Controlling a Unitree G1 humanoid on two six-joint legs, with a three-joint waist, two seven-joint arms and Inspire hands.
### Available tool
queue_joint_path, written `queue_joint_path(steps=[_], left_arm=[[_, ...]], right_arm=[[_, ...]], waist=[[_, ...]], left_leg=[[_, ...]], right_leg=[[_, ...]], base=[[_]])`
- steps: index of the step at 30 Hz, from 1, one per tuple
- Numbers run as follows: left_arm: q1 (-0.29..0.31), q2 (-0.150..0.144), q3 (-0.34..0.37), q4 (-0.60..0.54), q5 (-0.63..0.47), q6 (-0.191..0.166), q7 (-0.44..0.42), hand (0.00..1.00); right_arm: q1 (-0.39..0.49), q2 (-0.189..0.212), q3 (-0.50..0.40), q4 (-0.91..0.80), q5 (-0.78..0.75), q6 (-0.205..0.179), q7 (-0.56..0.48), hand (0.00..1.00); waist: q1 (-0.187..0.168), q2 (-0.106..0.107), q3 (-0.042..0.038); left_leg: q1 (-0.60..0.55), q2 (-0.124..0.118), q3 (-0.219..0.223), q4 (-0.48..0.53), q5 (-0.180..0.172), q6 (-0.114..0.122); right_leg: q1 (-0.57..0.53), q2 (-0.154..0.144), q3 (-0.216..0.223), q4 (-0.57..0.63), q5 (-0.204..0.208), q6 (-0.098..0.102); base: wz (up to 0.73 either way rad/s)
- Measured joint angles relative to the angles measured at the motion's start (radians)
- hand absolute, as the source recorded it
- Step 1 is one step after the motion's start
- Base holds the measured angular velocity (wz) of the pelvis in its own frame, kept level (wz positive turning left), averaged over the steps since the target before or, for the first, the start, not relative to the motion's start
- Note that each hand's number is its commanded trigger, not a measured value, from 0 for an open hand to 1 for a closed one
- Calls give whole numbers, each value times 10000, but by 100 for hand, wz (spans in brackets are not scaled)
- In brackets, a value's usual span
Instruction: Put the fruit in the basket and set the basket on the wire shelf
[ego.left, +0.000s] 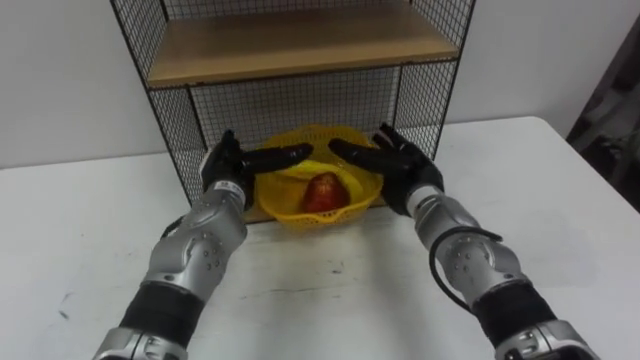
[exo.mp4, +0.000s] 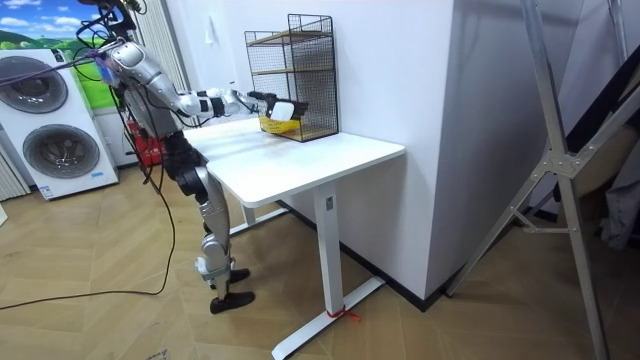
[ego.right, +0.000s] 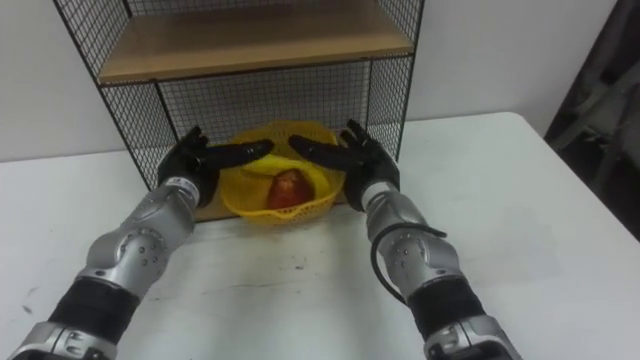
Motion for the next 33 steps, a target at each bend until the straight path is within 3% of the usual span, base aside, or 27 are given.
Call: queue_joint_path(steps=[4,7,9,13,22,33], left_arm=[[156,134,118,-885,26,-130,15,0],[750,315,122,-1452,277,-120,-5,0],[1144,462,129,-1833,700,-98,-65,0],[1412,474,250,-2340,1197,-3,-318,0],[1430,474,629,-3034,1307,-13,-629,0],[2356,475,615,-3586,1946,-157,-1144,0]], right_arm=[[83,-98,-145,-1070,-354,-19,47,0],[538,-142,-281,-1634,-647,-7,161,0],[874,-284,-378,-1905,-837,-1,297,0],[1333,-294,-788,-2158,-1479,76,602,0],[1424,-327,-1182,-2793,-1651,85,970,0],[2535,-380,-1266,-4134,-2658,79,1459,0]], waist=[[16,-85,-1],[-8,-282,-125],[-11,-349,-155],[-27,-349,-148],[-21,-246,-73],[-54,-264,-83]], left_leg=[[178,-13,-42,-65,36,-8],[274,-14,-57,-82,4,-70],[283,-13,-55,-77,2,-71],[271,-16,-39,-94,2,-69],[287,8,-25,-227,59,-131],[149,18,-31,-355,127,-154]], right_leg=[[205,-14,-38,-22,-2,-1],[277,-10,-33,-50,-123,91],[293,-5,-24,-53,-122,95],[255,-7,-4,-46,-118,101],[215,12,-8,-91,-111,64],[-16,35,27,-168,-85,50]], base=[[2],[0],[0],[0],[0],[0]])
